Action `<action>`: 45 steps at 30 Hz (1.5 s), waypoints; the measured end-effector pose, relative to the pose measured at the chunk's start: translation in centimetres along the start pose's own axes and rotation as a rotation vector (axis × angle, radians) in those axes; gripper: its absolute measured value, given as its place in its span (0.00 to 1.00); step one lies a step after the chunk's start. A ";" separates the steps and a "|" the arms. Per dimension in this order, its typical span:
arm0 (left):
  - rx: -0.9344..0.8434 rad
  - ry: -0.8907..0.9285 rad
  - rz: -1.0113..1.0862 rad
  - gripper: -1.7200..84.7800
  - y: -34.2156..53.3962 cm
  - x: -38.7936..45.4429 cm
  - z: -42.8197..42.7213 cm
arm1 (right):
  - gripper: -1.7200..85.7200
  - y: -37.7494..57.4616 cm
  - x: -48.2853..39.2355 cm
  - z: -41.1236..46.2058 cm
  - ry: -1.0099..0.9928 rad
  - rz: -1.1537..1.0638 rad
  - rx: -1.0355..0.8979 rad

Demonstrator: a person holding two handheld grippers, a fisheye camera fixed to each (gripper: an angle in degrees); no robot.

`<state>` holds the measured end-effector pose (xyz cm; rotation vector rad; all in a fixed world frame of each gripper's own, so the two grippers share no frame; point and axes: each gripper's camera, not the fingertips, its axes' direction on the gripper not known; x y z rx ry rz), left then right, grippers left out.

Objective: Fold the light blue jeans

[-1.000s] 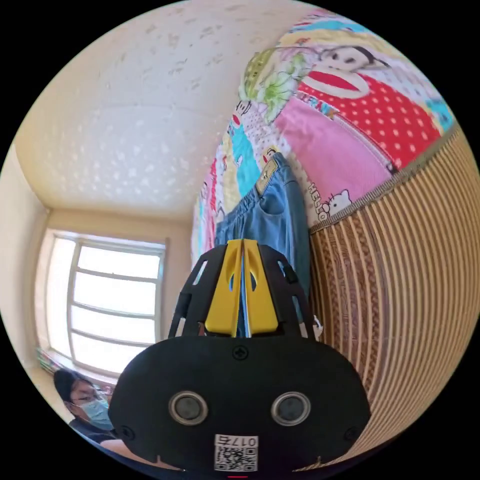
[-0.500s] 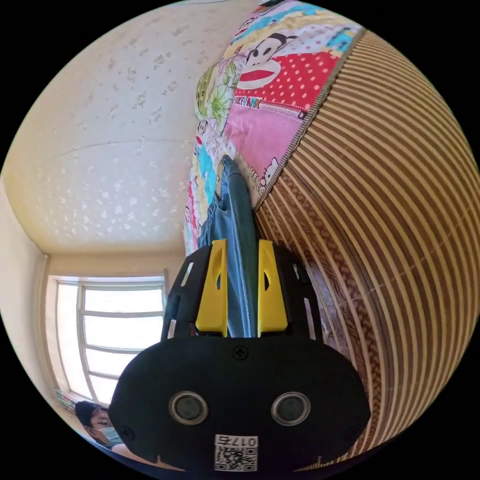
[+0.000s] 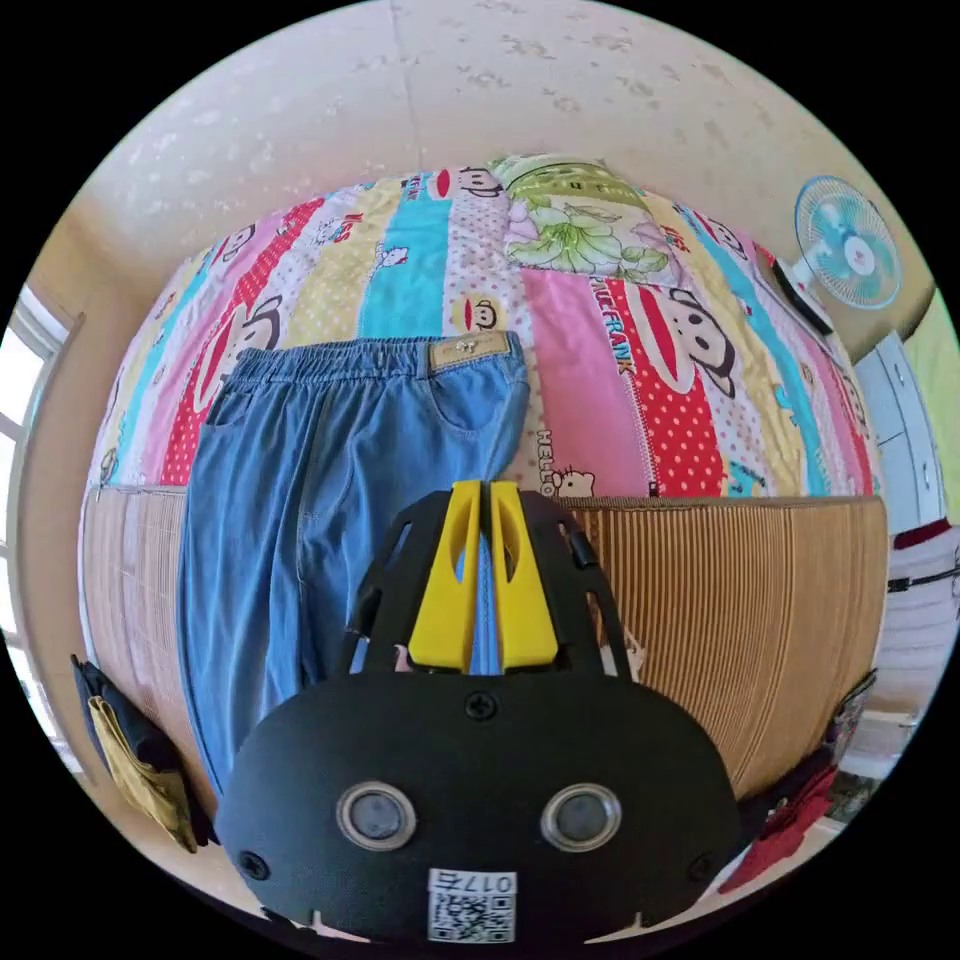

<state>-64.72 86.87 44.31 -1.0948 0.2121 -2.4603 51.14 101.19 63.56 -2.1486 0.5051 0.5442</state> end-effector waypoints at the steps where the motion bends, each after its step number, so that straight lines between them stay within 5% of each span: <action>1: 0.030 0.052 -0.015 0.01 0.3 0.5 -1.0 | 0.04 -0.9 -3.9 -0.9 0.040 -0.088 0.026; 6: 0.101 -0.110 -0.033 0.01 0.1 4.5 -6.1 | 0.04 -2.7 -20.7 -0.8 0.090 -0.359 0.076; 9: 0.178 -0.370 -0.003 0.01 -0.9 6.8 -9.2 | 0.04 -2.1 -29.2 2.9 0.079 -0.403 0.060; 12: 0.195 -0.721 -0.022 0.01 -2.2 6.8 -10.4 | 0.04 -0.9 -33.4 8.9 0.066 -0.274 -0.063; 15: 0.135 -0.879 -0.015 0.01 -3.5 5.5 -9.3 | 0.04 2.2 -34.5 9.4 0.140 -0.123 0.086; 20: 0.050 -0.846 0.032 0.01 -3.5 4.2 -6.4 | 0.04 7.1 -32.8 7.1 -0.045 -0.192 0.126; 27: 0.052 -0.928 0.049 0.04 -2.5 4.4 -3.7 | 0.07 25.2 -21.3 4.8 -0.560 -0.298 -0.152; 32: 0.126 -1.054 0.244 0.12 -0.6 7.1 -1.0 | 0.15 40.8 -14.7 2.7 -0.604 -0.156 -0.322; 36: 0.007 -1.114 0.242 0.15 -2.1 5.4 1.3 | 0.16 52.6 -14.0 1.4 -0.627 -0.092 -0.459; 45: -0.168 -1.209 0.197 0.05 0.1 0.2 6.5 | 0.06 62.1 -12.8 -0.5 -0.836 -0.120 -0.627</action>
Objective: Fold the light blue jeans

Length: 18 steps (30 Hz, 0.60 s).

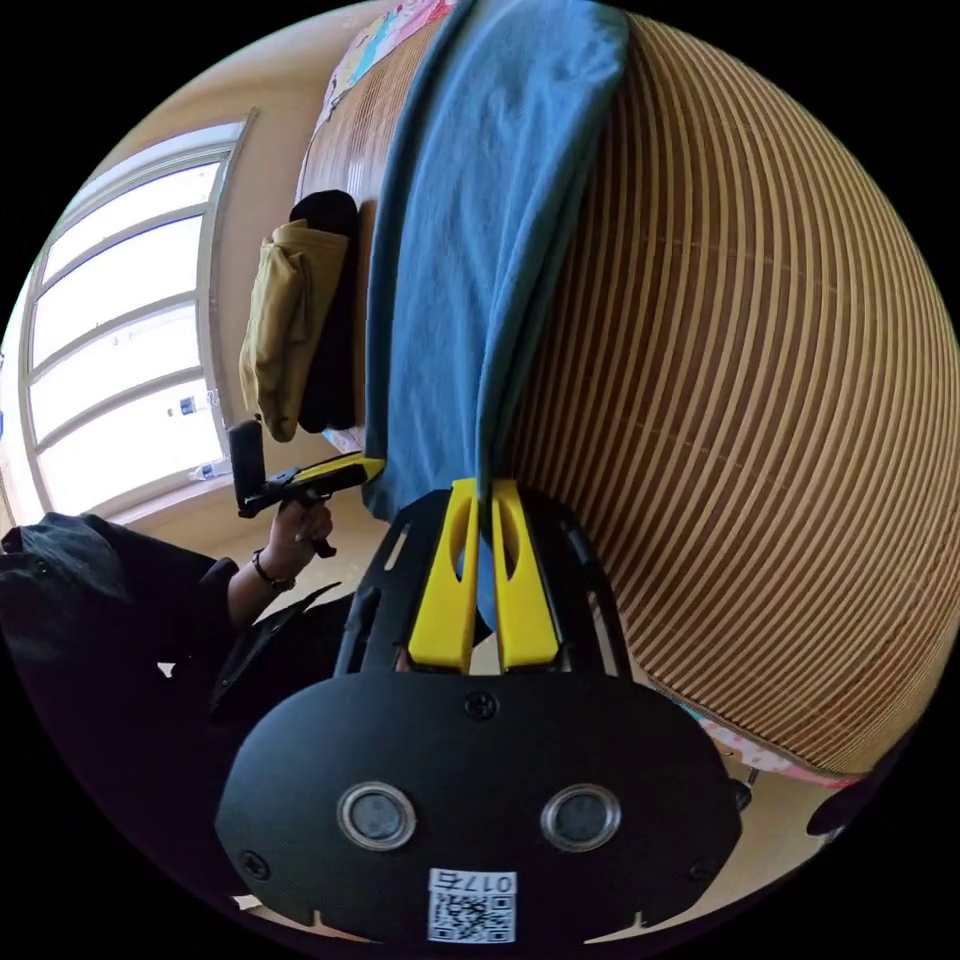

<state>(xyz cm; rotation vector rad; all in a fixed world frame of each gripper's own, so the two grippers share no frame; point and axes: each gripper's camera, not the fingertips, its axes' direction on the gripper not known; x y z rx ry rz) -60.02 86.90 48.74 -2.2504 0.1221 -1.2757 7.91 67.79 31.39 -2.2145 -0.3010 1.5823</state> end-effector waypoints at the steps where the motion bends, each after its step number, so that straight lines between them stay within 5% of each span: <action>1: -0.037 0.016 0.011 0.04 0.8 0.6 0.9 | 0.06 0.7 0.4 -0.6 0.007 0.000 -0.007; 7: -0.277 0.054 0.064 0.05 5.1 5.5 7.3 | 0.06 9.7 3.9 -5.4 0.071 0.000 -0.125; 18: 0.146 0.099 0.032 0.19 -7.0 7.2 4.9 | 0.14 8.3 13.6 -19.5 -0.236 0.106 0.327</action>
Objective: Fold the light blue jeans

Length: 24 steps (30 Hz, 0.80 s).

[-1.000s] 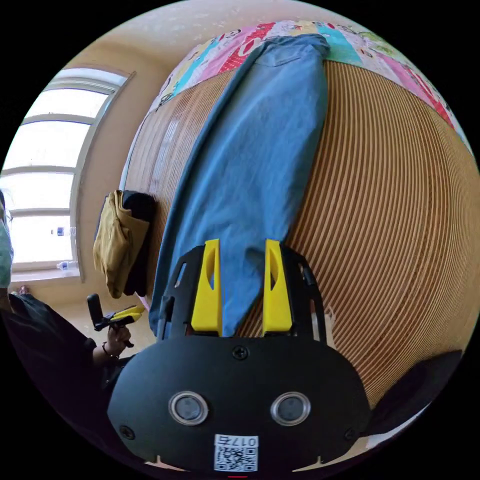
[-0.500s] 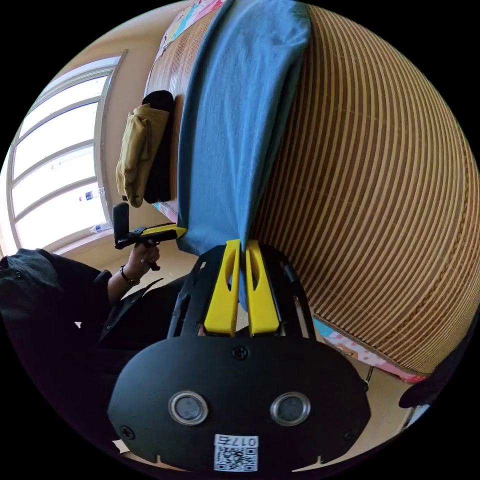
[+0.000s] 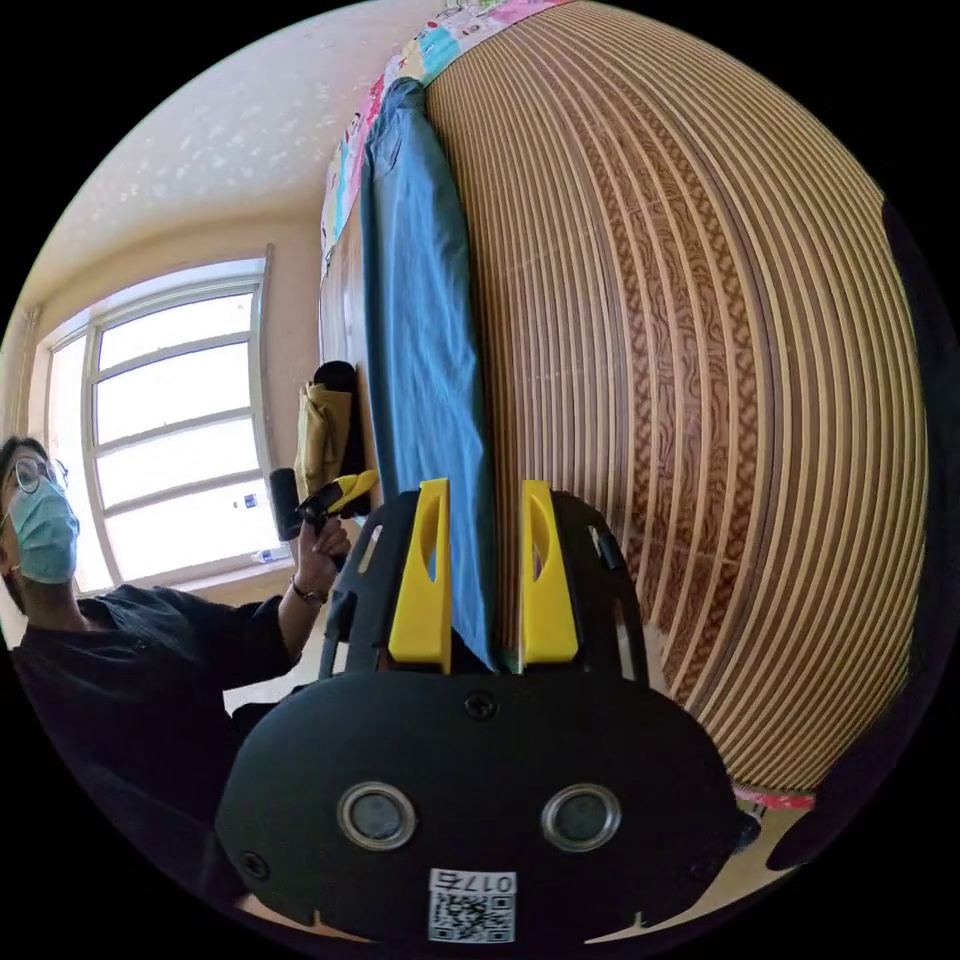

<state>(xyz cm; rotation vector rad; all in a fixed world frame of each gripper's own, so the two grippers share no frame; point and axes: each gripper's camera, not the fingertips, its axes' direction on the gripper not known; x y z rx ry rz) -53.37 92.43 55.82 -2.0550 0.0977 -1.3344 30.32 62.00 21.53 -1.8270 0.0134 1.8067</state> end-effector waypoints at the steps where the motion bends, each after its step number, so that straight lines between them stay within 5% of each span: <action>1: 0.005 -0.007 -0.004 0.17 -1.9 -0.3 0.5 | 0.14 -0.8 0.0 0.1 -0.018 -0.002 0.001; 10: -0.304 0.120 -0.064 0.05 -6.6 -2.5 5.6 | 0.06 -4.6 -2.8 2.0 -0.130 -0.057 -0.175; 13: -0.208 0.201 -0.014 0.03 -3.3 -2.8 4.1 | 0.05 -1.7 -3.2 -0.4 -0.238 -0.059 -0.114; 17: -0.105 0.524 0.101 0.02 1.6 -2.4 -0.7 | 0.04 4.7 -5.8 -5.9 -0.473 -0.073 -0.012; 24: -0.107 0.695 0.362 0.02 8.8 6.5 -11.8 | 0.03 17.5 -21.3 -15.5 -0.576 -0.299 0.080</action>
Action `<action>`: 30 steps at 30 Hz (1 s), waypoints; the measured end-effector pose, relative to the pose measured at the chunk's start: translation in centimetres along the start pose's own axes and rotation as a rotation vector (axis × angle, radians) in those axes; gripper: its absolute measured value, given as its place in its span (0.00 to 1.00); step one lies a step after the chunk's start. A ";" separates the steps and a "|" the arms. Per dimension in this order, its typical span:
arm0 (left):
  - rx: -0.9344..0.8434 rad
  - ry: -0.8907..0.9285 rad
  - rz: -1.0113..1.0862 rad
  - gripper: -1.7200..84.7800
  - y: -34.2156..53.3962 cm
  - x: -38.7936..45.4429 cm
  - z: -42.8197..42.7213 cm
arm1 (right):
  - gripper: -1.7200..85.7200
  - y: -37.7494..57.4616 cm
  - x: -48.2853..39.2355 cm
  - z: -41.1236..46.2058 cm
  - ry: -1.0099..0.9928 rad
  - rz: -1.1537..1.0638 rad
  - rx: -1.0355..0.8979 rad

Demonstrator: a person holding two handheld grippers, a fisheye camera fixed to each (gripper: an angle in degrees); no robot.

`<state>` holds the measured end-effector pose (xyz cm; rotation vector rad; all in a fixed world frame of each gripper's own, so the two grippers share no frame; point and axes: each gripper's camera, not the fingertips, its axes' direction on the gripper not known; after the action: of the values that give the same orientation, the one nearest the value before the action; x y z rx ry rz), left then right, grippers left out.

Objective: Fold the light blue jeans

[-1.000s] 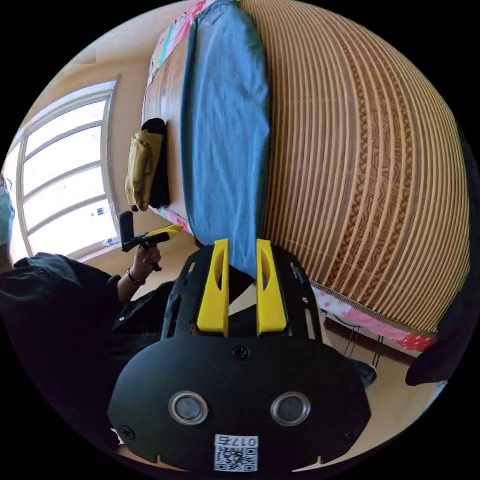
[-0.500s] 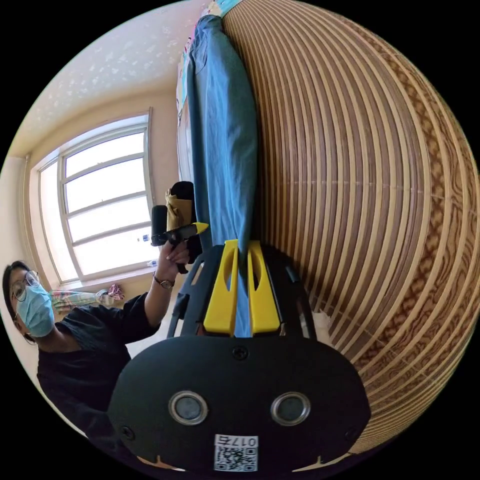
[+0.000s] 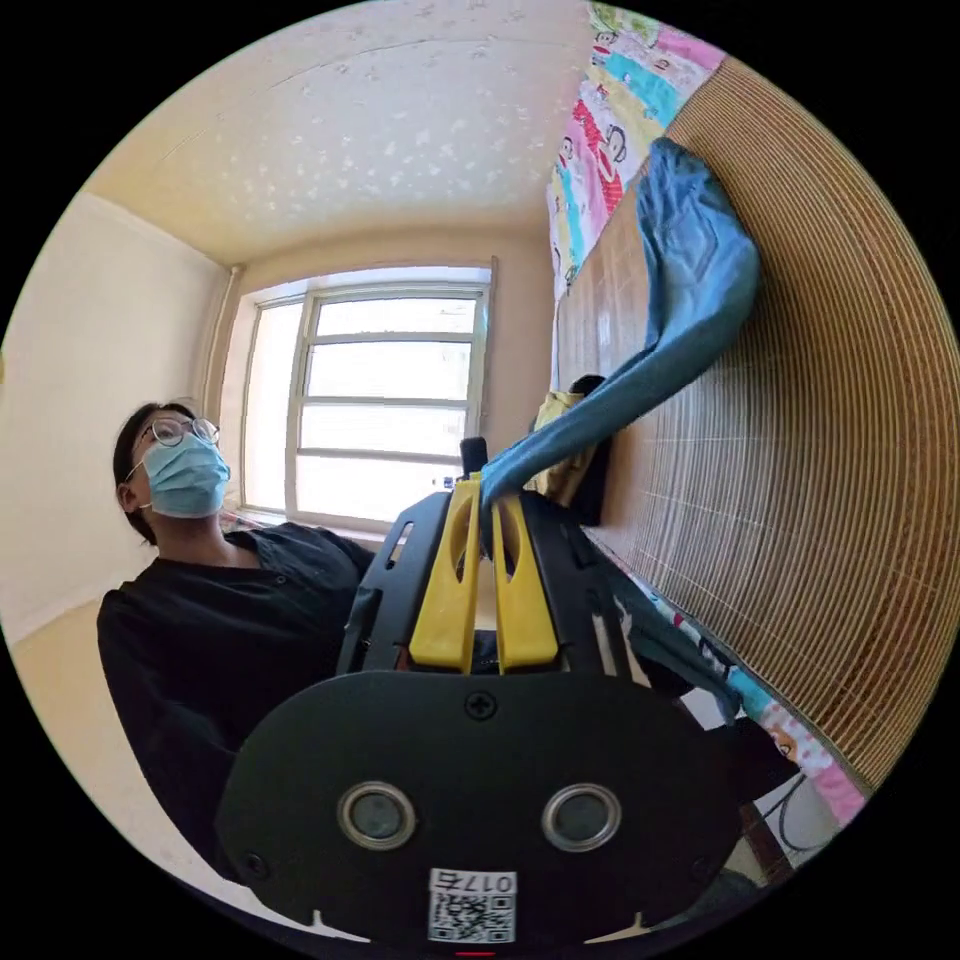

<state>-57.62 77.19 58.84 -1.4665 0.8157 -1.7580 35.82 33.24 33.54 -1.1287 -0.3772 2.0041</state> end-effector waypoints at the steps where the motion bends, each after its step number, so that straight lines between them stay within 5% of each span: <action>1: 0.003 0.034 0.064 0.02 0.0 3.5 -0.6 | 0.03 0.4 -2.0 0.1 -0.016 -0.028 0.016; 8: -0.021 0.126 0.452 0.02 -3.2 23.6 -3.3 | 0.03 1.7 -23.9 2.5 -0.051 -0.397 0.126; 14: 0.052 0.120 0.583 0.02 -9.1 30.1 -4.0 | 0.03 -3.5 -34.2 3.7 0.104 -0.564 0.163; 24: 0.026 -0.469 0.369 0.02 -21.8 19.5 -0.9 | 0.03 -18.2 -22.9 6.1 0.579 -0.262 0.101; 30: -0.192 -0.664 0.199 0.05 -19.3 6.4 2.4 | 0.03 -14.4 -9.7 10.4 0.690 -0.079 -0.001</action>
<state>-58.22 82.55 78.56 -1.8664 0.7450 -0.9617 37.22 36.45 53.47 -1.6802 -0.0598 1.4259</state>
